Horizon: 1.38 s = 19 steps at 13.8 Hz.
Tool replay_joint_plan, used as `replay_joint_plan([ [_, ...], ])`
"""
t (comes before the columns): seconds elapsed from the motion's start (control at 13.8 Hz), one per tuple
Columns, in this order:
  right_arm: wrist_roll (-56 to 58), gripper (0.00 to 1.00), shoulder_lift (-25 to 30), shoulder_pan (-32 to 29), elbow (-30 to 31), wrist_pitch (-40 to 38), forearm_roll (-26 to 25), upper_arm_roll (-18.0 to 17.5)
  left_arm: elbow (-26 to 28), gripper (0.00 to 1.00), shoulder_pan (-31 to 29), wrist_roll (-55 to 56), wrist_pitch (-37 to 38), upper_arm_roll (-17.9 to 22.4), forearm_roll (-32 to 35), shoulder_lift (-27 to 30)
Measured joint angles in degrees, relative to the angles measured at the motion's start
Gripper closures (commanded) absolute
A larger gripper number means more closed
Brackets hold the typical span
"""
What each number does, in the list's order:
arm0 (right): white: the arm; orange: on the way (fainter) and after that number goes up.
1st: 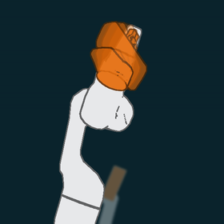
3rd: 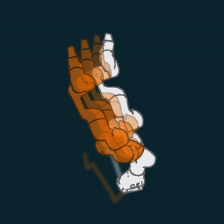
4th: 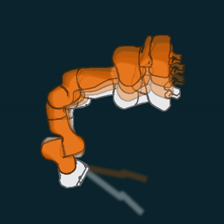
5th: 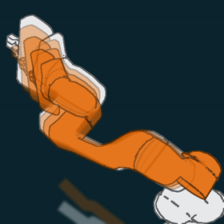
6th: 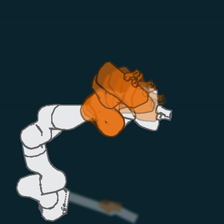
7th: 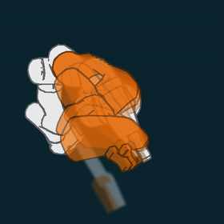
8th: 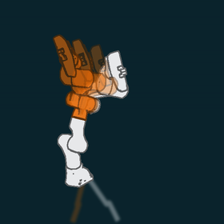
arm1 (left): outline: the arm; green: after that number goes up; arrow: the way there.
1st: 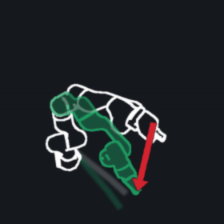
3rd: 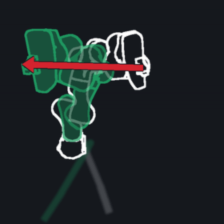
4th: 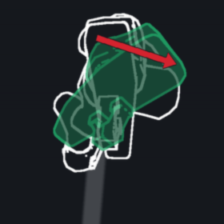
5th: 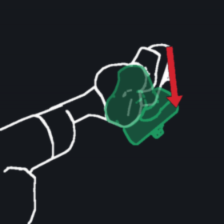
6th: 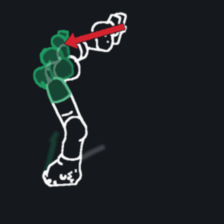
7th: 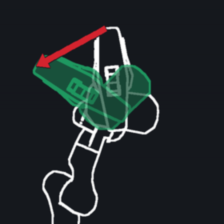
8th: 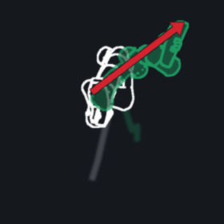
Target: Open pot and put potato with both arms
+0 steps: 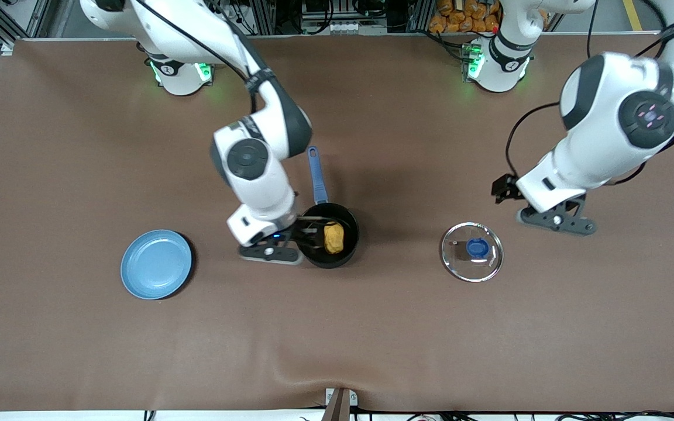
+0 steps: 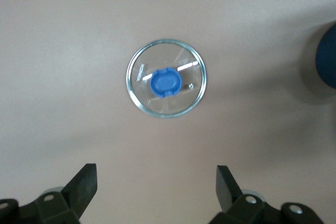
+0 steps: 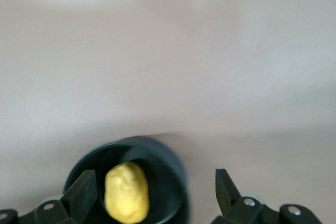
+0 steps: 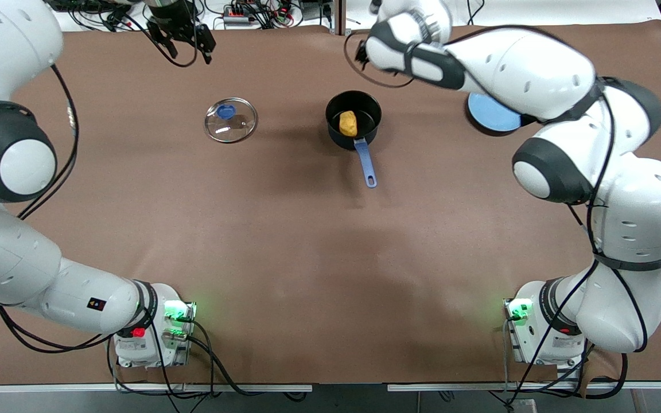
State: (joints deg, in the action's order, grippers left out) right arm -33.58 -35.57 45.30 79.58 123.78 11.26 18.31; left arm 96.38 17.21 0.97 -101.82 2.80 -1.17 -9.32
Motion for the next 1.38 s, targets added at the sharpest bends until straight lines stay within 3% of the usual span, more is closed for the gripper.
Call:
replay_joint_plan([
  [0.22, 6.90, 0.00, 4.71, -2.81, -0.21, -7.82, -0.02, 3.85, -6.99, 0.00, -0.26, 0.00, 10.21, 0.33, 0.26, 1.02],
  [0.43, 19.88, 0.00, 10.27, -10.07, -0.25, -17.29, -0.09, 4.82, -11.26, 0.00, -0.59, 0.00, 15.58, 0.41, 0.34, 3.06],
  [0.65, 29.10, 0.00, 14.14, -15.58, -0.13, -23.99, -0.09, 7.45, -11.85, 0.00, -0.96, 0.00, 16.58, 0.41, 0.35, 6.69],
  [1.01, 35.78, 0.00, 20.12, -16.11, -0.01, -30.12, -1.27, 14.84, -11.80, 0.00, -2.28, -1.57, 16.76, 0.43, 0.48, 8.50],
  [1.38, 33.49, 0.00, 28.03, -16.05, 2.23, -31.71, -5.78, 15.60, -11.32, 0.00, -5.89, -4.25, 16.71, -0.56, 0.48, 8.49],
])
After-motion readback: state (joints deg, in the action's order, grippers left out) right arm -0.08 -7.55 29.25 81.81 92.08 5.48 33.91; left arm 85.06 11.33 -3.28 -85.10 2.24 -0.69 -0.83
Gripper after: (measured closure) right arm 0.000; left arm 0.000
